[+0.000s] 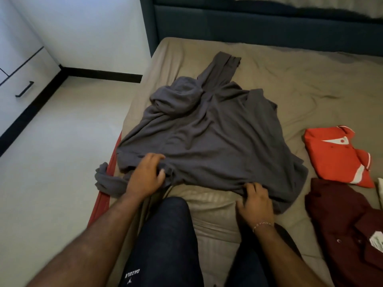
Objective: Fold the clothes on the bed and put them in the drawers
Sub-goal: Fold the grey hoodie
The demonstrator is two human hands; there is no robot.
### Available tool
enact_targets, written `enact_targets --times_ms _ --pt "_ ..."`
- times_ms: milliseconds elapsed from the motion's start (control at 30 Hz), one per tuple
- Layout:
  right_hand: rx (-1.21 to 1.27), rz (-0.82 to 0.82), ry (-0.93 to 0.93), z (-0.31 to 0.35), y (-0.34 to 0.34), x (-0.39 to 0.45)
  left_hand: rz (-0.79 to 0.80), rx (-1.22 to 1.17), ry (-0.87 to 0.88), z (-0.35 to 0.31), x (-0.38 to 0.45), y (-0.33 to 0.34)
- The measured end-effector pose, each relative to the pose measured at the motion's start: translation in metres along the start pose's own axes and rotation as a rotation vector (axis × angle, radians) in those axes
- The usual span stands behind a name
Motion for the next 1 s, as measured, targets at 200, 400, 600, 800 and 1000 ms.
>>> enact_targets --times_ms 200,400,600,800,1000 --pt "-0.048 -0.035 0.037 -0.008 -0.002 0.001 0.052 0.049 -0.178 0.025 -0.005 0.027" --pt "-0.166 0.034 0.141 -0.036 -0.002 0.005 0.148 0.321 -0.213 0.043 0.009 0.015" --pt "0.188 0.037 -0.027 -0.047 -0.017 -0.012 0.222 0.157 -0.022 0.038 0.009 -0.002" --pt "0.203 0.144 0.002 -0.062 -0.006 -0.022 0.305 0.016 -0.114 0.056 0.005 -0.015" --pt "0.097 0.114 0.094 -0.07 -0.007 -0.016 0.298 0.009 -0.21 0.061 -0.009 -0.007"
Point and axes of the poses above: each hand's wrist, its own x-axis towards the middle knuckle, its own y-axis out of the palm, z = x × y, the point moved 10 cm from there along x, towards the middle knuckle, and after that the axes turned 3 degrees about z, right-handed, at the moved point
